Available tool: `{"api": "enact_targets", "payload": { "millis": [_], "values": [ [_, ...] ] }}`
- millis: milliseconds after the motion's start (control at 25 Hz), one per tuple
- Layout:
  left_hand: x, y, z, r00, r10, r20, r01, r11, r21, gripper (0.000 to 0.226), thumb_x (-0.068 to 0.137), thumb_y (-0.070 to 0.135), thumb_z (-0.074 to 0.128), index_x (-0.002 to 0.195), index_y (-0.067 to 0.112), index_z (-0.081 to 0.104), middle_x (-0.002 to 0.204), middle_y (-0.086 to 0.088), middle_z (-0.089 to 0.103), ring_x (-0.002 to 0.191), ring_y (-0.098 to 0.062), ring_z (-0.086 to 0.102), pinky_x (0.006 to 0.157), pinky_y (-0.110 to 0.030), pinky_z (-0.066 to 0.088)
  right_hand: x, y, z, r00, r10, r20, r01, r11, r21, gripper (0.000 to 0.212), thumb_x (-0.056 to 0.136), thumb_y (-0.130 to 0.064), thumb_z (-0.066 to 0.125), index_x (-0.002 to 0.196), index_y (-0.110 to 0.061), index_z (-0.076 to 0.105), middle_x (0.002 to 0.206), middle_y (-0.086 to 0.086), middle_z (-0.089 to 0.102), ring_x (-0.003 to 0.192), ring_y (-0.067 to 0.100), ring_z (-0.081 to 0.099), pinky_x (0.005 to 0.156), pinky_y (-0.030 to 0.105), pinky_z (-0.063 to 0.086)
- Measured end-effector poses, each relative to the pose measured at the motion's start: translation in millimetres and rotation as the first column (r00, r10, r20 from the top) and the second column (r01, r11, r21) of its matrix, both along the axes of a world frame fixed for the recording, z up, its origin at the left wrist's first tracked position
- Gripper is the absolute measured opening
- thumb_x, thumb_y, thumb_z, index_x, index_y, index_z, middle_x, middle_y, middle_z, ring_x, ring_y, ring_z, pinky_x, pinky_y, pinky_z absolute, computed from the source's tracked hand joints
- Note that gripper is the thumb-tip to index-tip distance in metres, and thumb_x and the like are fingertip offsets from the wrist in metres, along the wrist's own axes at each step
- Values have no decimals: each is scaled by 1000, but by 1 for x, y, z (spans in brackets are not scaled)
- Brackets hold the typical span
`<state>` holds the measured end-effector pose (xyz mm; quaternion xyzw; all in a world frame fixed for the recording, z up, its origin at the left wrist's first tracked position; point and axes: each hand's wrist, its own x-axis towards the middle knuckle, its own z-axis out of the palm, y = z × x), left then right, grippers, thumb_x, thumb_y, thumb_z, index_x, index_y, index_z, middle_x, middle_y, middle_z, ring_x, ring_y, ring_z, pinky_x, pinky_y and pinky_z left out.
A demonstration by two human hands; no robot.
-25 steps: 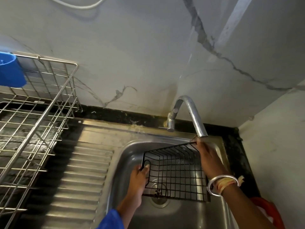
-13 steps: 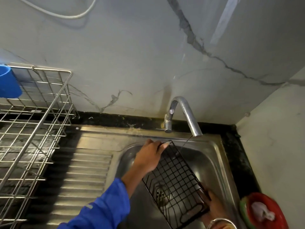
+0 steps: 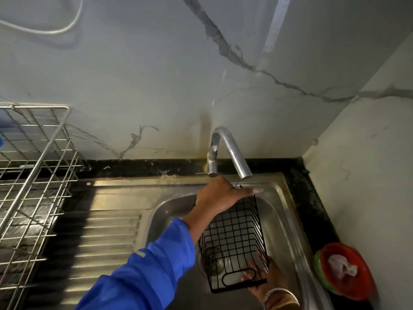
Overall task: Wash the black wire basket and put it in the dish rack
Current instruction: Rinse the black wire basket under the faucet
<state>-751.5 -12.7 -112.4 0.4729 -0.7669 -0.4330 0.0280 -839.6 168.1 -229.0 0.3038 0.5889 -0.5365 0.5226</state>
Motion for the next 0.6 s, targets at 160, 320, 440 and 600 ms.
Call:
{"api": "enact_targets", "payload": {
  "millis": [160, 320, 440, 600],
  "values": [
    [-9, 1, -9, 980, 41, 193, -13, 989, -146, 92, 72, 99, 26, 83, 18, 67, 68, 2, 63, 66, -12, 64, 61, -27, 47, 3, -3, -10, 998, 7, -68, -4, 999, 52, 24, 97, -33, 45, 96, -17, 63, 125, 21, 57, 75, 33, 56, 67, 40, 44],
    [-6, 0, -11, 979, 97, 177, -83, 993, -83, 63, 86, 79, 38, 69, 21, 53, 69, 1, 55, 79, -22, 64, 94, -49, 50, 2, -5, -13, 989, 57, -135, -52, 998, 34, 20, 98, -26, 46, 105, -16, 62, 118, 16, 57, 75, 30, 56, 64, 37, 44],
    [7, -6, -17, 982, 63, 179, -52, 997, -65, 62, 85, 73, 30, 80, 20, 62, 70, 2, 56, 78, -22, 62, 94, -51, 50, -3, -11, -14, 950, 131, -282, -128, 991, 32, 29, 97, -25, 48, 116, -9, 62, 104, 13, 62, 67, 25, 54, 57, 32, 45],
    [42, -5, -18, 921, 367, -131, -338, 919, 201, 44, 92, 60, 54, 86, 19, 69, 74, -2, 62, 72, -20, 61, 74, -33, 51, -15, -17, -7, 772, 273, -574, -260, 960, 106, 29, 86, -36, 64, 113, -25, 64, 106, 12, 69, 74, 31, 63, 58, 35, 49]
  ]
}}
